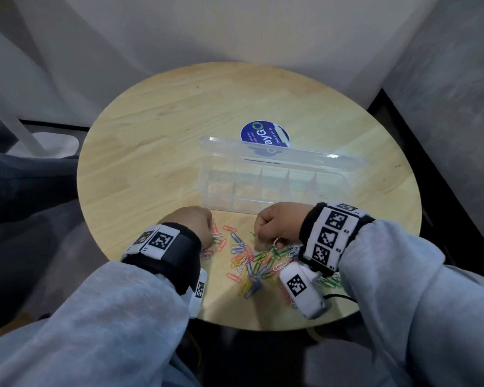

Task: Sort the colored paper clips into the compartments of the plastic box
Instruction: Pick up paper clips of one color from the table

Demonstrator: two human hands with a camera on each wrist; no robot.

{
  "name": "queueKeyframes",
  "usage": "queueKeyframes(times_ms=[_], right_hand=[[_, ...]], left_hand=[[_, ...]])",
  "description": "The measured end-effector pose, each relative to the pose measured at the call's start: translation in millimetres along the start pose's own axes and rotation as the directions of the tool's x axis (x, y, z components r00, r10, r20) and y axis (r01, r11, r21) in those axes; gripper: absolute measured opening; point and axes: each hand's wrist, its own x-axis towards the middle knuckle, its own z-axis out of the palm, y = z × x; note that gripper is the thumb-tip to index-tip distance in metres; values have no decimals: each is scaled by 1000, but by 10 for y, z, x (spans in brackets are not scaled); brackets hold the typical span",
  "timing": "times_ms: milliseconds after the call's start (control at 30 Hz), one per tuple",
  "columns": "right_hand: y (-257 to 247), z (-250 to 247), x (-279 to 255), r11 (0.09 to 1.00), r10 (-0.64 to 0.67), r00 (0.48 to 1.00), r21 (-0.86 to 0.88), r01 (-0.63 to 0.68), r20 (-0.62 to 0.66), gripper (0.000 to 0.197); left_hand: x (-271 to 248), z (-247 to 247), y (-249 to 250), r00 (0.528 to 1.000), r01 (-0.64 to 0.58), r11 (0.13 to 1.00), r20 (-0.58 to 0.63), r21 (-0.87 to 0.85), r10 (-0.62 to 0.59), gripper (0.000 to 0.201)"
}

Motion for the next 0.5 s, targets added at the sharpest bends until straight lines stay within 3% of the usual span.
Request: queueKeyframes(times_ms=[233, 300, 500], right_hand=[[90, -72, 1, 956, -44, 999, 290, 40, 5, 28], [85, -79, -3, 929, -60, 998, 367, 51, 13, 27], [-8, -128, -48, 885, -138, 990, 453, 109, 32, 27]], left_hand=[[-46, -11, 16, 999, 10, 999, 46, -39, -8, 17], [-53, -28, -12, 999, 12, 990, 49, -144, -5, 6], [-57, -227, -66, 998, -56, 840, 3, -540, 69, 27]])
